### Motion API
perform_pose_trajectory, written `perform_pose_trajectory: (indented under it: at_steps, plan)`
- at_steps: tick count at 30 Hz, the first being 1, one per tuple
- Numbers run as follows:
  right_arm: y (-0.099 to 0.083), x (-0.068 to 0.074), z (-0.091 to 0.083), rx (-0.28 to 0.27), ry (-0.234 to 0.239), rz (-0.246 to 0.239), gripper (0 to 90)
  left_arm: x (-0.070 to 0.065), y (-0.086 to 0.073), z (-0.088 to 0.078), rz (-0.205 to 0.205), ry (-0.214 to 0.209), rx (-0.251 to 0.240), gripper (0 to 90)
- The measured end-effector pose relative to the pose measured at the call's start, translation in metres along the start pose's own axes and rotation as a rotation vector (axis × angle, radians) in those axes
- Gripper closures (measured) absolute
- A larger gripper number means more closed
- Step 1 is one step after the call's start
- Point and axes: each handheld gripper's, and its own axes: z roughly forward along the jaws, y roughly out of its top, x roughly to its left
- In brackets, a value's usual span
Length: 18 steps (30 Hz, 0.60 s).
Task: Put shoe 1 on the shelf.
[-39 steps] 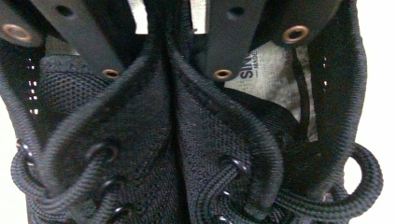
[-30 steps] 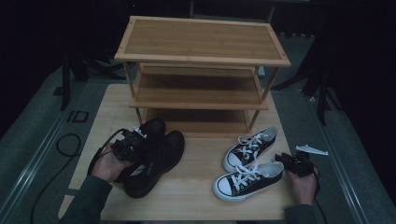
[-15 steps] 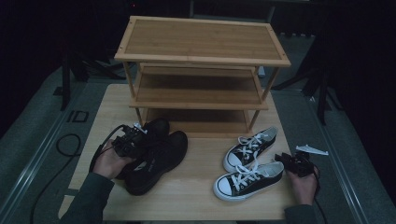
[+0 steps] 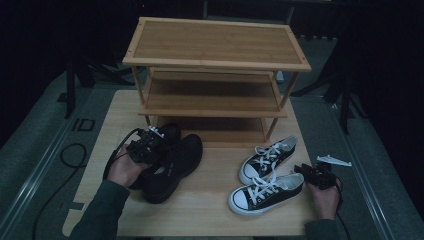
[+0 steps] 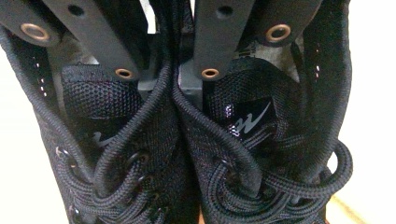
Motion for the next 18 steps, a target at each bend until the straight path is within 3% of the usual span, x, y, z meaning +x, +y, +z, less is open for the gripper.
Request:
perform_pose_trajectory:
  at_steps: [10,18]
  plan:
    - [0.0,0.0,0.0,0.0,0.0,0.0,57.9,-0.007,0.013,-0.003,0.025,0.009,-0.024,86.0]
    - [0.0,0.0,0.0,-0.002,0.002,-0.001,57.8,-0.013,0.032,0.004,0.003,0.014,-0.046,85.8]
